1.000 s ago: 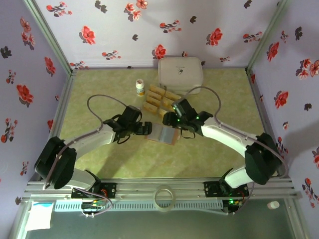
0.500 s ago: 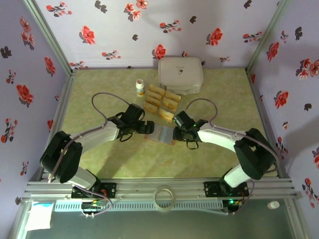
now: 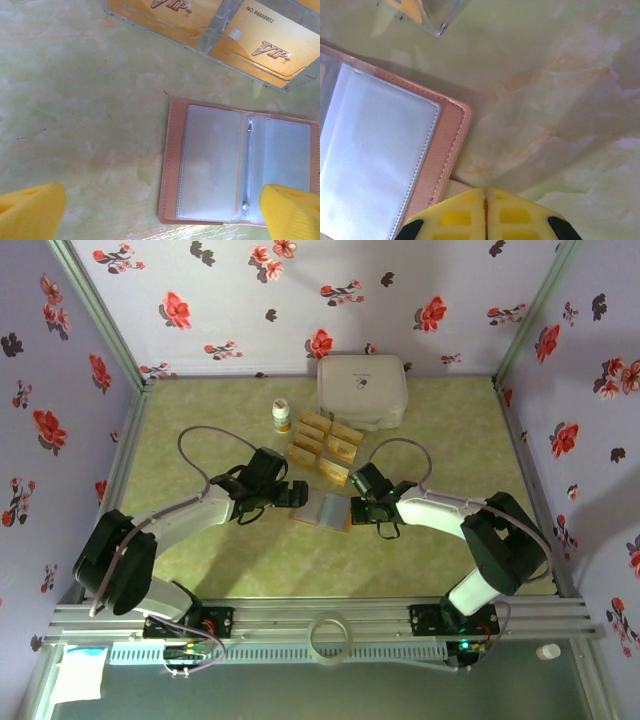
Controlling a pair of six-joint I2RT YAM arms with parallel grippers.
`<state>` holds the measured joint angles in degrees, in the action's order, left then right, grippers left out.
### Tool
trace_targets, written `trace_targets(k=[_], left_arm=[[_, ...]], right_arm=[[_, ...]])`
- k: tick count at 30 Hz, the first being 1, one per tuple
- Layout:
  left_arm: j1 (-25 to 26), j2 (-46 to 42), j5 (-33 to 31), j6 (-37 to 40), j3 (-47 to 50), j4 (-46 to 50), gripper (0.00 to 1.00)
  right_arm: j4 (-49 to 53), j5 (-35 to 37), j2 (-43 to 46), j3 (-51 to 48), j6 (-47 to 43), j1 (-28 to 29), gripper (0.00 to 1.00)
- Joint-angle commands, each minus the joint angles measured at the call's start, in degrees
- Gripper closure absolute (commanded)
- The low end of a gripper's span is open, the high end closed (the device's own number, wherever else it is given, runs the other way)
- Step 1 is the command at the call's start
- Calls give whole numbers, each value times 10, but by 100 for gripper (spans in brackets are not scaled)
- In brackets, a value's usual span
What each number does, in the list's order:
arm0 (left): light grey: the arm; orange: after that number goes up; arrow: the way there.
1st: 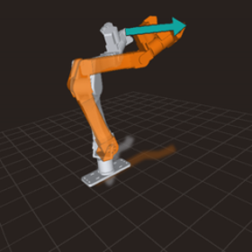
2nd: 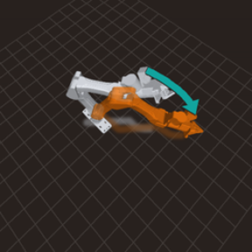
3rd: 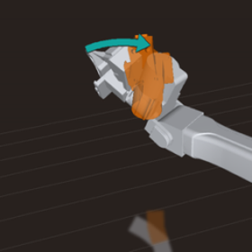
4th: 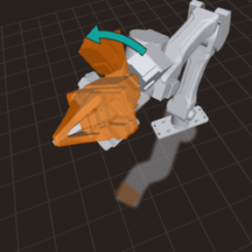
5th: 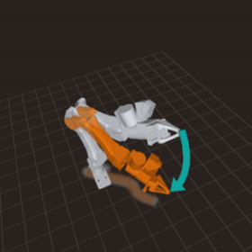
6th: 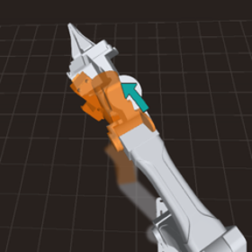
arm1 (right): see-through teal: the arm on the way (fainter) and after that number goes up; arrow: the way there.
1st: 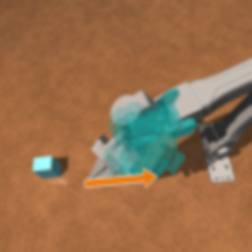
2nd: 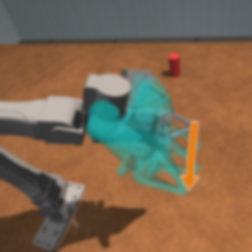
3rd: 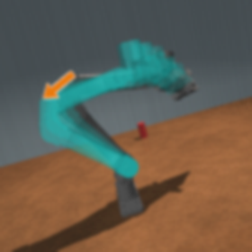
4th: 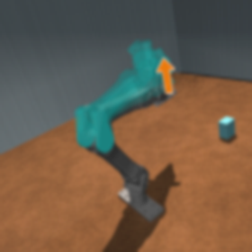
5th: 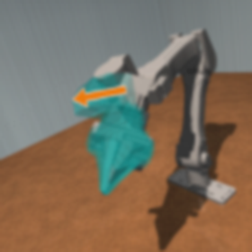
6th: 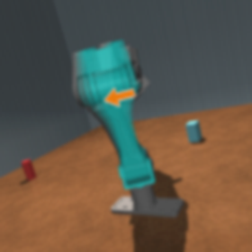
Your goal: Put the credit cards into the card holder
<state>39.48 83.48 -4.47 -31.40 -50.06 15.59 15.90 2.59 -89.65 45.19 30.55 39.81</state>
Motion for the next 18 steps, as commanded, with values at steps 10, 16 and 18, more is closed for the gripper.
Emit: trace_targets(k=[10, 16, 18], left_arm=[[8, -9, -14, -8, 1, 18, 0], [9, -9, -16, -9, 8, 15, 0], [10, -8, -15, -9, 9, 13, 0]], right_arm=[[7, -62, 40, -15, -90, -4, 100], [35, -82, 54, -13, -121, -4, 100], [51, -81, 54, -9, -129, -4, 100]])
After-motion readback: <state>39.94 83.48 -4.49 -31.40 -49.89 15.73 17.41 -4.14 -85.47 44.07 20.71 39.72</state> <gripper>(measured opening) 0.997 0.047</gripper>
